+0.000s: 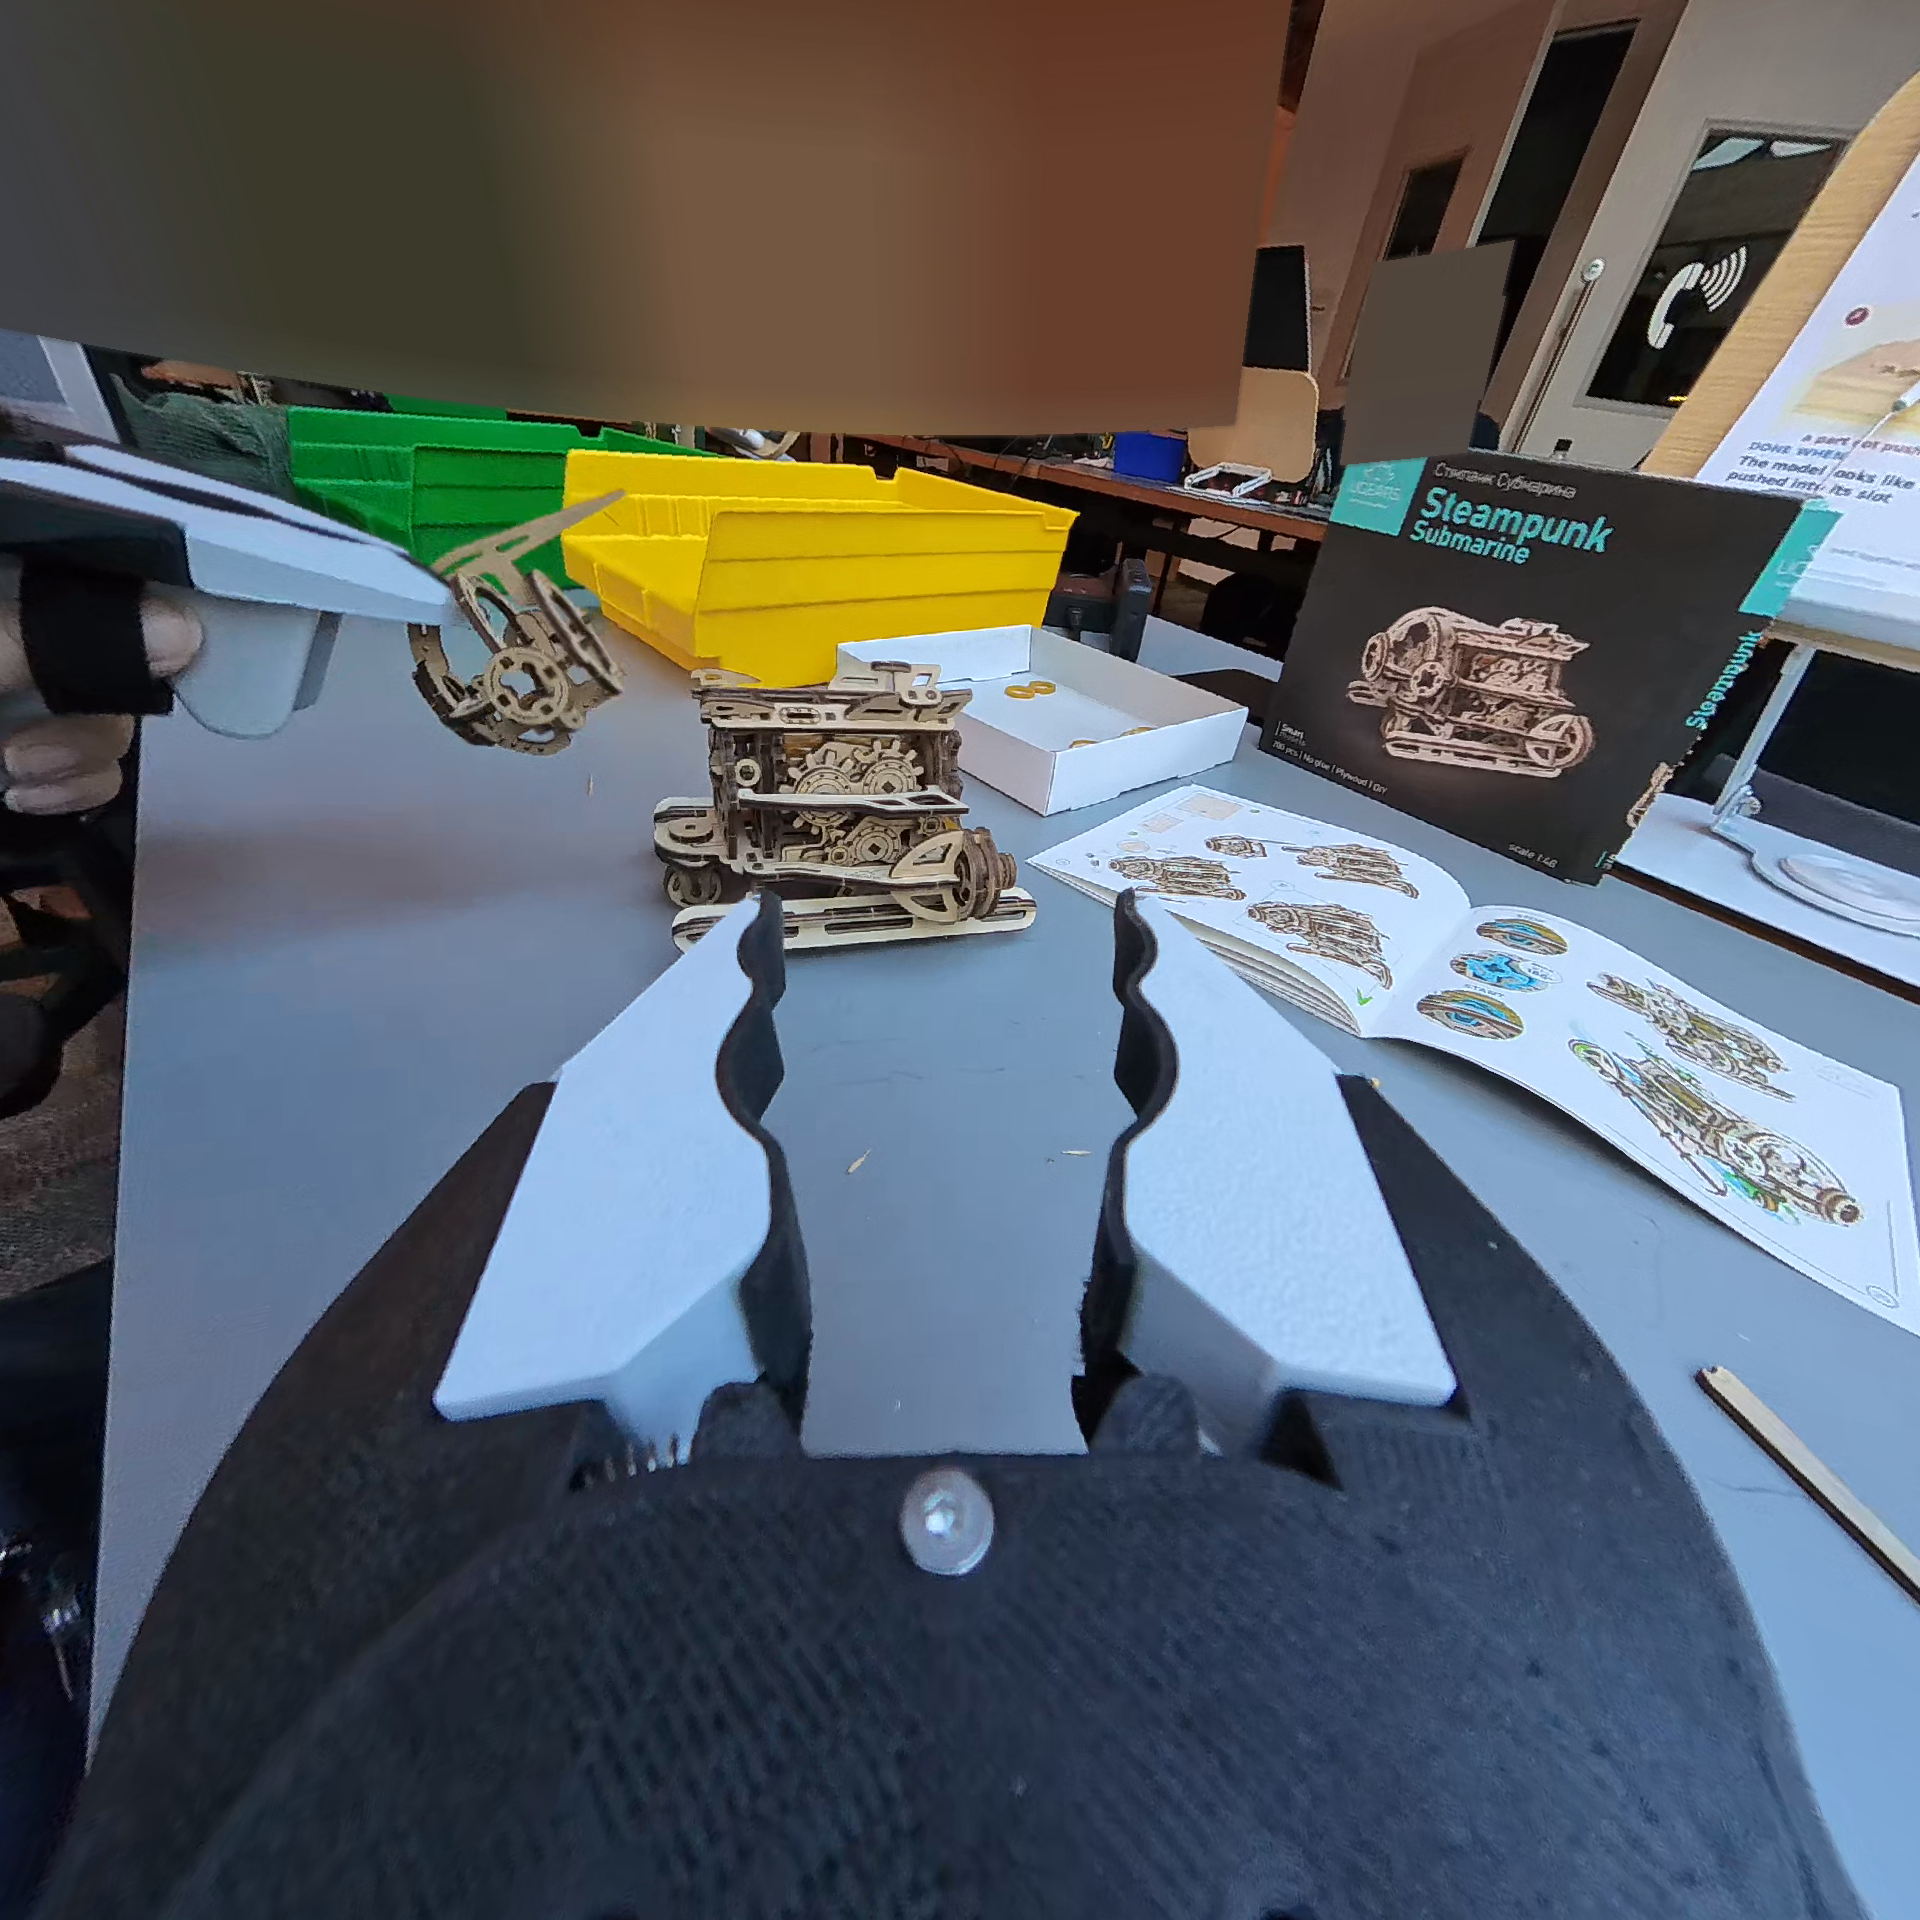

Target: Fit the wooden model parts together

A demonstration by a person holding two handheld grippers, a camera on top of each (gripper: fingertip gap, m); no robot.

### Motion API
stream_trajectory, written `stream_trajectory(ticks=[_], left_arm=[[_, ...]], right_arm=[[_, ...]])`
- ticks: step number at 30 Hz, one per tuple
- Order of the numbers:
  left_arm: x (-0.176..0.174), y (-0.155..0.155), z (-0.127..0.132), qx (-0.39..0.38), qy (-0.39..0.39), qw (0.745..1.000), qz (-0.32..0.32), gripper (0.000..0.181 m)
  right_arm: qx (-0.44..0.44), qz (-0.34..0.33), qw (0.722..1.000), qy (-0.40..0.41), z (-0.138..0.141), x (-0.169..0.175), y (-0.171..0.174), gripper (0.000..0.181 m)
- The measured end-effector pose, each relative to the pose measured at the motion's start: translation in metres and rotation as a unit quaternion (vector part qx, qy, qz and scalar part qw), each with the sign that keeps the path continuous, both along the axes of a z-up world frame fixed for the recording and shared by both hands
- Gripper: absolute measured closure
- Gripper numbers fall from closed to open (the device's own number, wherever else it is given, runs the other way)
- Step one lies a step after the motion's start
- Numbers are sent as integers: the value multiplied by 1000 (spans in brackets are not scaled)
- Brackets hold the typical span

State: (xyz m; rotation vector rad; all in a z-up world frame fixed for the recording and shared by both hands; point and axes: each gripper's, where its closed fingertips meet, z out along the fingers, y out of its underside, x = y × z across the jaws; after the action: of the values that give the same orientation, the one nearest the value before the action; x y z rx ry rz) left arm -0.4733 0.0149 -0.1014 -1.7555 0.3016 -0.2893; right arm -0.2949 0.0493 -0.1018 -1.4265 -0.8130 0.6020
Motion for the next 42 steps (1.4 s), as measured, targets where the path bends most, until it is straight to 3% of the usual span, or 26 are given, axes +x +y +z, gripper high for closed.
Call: stream_trajectory(ticks=[15,19,22,28,42], left_arm=[[12,-2,-22,10,-7,1000,5,181],[13,-1,-22,4,-11,1000,6,181],[14,1,-24,-12,-4,1000,6,181],[17,4,-31,-46,12,999,-2,181],[19,16,-26,-54,27,998,-4,181]], right_arm=[[51,-2,997,-56,-1,-15,-10,119],[99,42,991,-76,8,-51,-40,122],[111,90,981,-127,-5,-90,-60,122],[62,122,972,-190,-37,-132,-51,123],[41,105,981,-161,-36,-145,-38,121]])
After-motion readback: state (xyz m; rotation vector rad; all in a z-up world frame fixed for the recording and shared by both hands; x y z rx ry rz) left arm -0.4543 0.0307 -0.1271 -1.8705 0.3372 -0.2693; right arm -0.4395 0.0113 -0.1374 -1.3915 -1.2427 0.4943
